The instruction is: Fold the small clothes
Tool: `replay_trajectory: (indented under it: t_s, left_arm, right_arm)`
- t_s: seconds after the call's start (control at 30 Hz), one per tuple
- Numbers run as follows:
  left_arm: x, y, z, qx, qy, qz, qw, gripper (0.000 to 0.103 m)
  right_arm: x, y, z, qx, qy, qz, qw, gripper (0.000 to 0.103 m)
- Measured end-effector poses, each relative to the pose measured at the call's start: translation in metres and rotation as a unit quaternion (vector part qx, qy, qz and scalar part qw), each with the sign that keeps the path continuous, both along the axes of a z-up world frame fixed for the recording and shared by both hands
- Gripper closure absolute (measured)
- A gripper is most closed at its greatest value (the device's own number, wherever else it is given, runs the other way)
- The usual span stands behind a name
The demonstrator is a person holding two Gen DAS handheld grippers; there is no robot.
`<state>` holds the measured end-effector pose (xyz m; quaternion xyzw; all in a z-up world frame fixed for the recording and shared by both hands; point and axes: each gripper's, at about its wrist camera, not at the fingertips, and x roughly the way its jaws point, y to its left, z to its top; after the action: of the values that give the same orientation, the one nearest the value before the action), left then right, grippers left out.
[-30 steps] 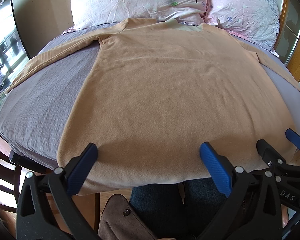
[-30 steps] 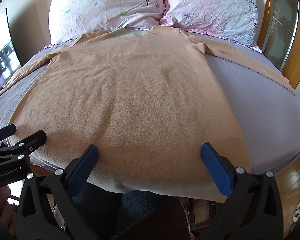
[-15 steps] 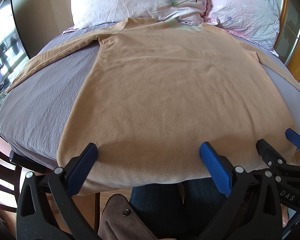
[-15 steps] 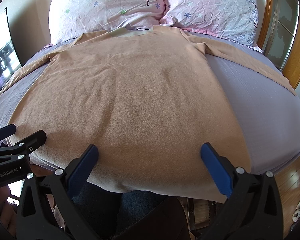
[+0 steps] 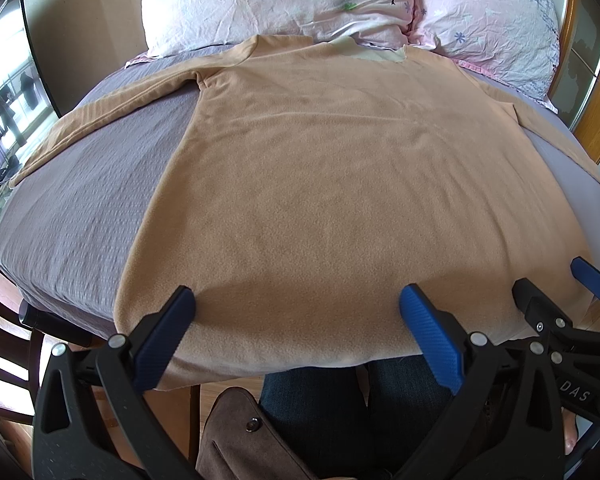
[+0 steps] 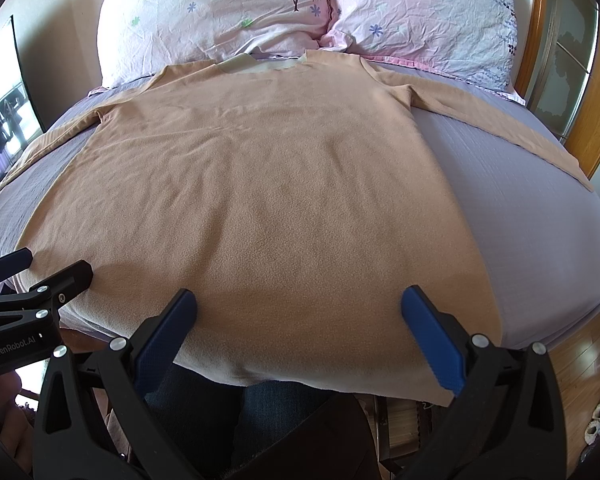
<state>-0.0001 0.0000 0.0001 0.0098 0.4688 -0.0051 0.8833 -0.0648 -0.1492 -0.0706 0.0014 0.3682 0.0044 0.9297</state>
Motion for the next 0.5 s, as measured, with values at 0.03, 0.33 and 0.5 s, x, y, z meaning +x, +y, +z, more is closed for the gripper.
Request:
replay_trajectory:
  t_s: [0.03, 0.33, 0.5]
  left_arm:
    - [0.000, 0.000, 0.000, 0.000, 0.000, 0.000, 1.0000, 0.002]
    - [-0.002, 0.001, 0.002, -0.007, -0.003, -0.029, 0.9995, 0.002]
    - [0.009, 0.010, 0.030, -0.070, -0.093, -0.055, 0.9917, 0.002]
  right_arm:
    - [0.000, 0.000, 0.000, 0.000, 0.000, 0.000, 1.000, 0.001]
    - [0.008, -0.069, 0.024, 0.101, -0.064, 0.014, 0.993, 0.001]
    - [0.041, -0.219, 0.069, 0.198, -0.099, -0.169, 0.961, 0.018]
